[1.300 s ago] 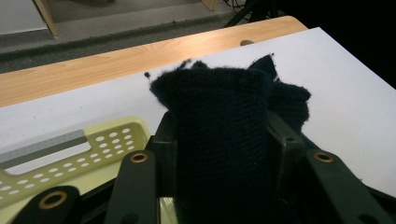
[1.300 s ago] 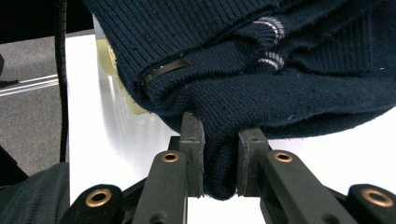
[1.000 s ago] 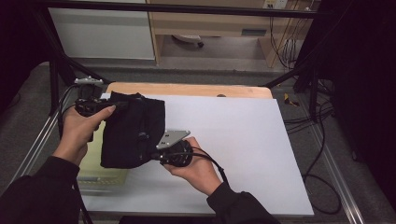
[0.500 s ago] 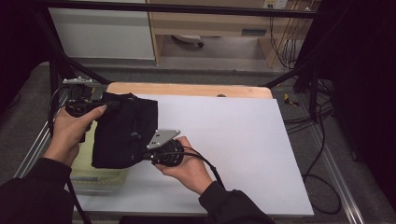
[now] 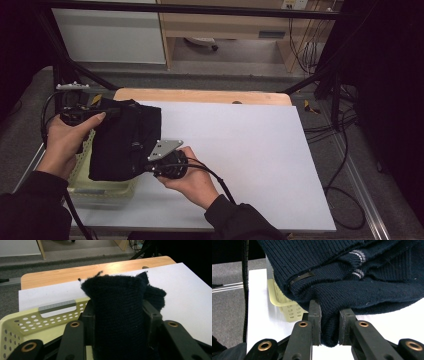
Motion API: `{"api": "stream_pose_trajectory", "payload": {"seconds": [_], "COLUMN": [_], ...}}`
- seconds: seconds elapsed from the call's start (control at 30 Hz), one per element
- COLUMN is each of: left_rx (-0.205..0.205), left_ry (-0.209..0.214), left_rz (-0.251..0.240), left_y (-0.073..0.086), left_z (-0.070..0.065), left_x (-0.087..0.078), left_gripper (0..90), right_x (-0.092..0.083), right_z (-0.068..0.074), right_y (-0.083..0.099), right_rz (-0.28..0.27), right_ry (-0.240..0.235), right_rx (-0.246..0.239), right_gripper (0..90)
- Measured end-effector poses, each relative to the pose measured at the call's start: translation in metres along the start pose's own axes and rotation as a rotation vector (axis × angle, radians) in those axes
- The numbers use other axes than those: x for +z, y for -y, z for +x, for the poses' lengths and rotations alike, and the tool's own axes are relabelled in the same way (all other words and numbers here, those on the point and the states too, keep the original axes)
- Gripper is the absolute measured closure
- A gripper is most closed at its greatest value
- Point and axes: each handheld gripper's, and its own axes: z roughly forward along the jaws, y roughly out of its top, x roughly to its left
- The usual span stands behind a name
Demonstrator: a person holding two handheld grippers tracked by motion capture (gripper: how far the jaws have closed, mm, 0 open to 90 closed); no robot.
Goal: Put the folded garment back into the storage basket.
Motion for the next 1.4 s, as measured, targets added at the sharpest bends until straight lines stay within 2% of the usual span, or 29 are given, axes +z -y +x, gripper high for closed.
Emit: {"api": "stream_pose_trajectory", "payload": {"seconds": [0.23,0.53,0.9,1.03,1.4], "left_rx": [-0.015,-0.004,-0.024,-0.033,-0.045], "left_ry": [-0.022,-0.038,-0.04,-0.041,-0.053], "left_rz": [-0.009,0.003,-0.02,-0.031,-0.033], "left_y": [0.001,-0.003,-0.004,-0.003,0.0], "left_z": [0.006,0.011,0.023,0.028,0.038], "left_x": [-0.005,-0.012,-0.016,-0.018,-0.024], "left_gripper": [55.7,55.8,55.8,55.8,55.8], "right_x": [0.006,0.014,0.026,0.03,0.041], "right_z": [0.002,0.006,0.007,0.008,0.012], "right_y": [-0.006,-0.013,-0.025,-0.028,-0.035], "right_rz": [-0.011,-0.038,-0.037,-0.053,-0.052], "right_ry": [-0.005,-0.018,-0.022,-0.018,-0.022], "right_rx": [-0.01,-0.013,-0.033,-0.045,-0.051], "right_gripper": [76.1,76.1,76.1,76.1,76.1]}}
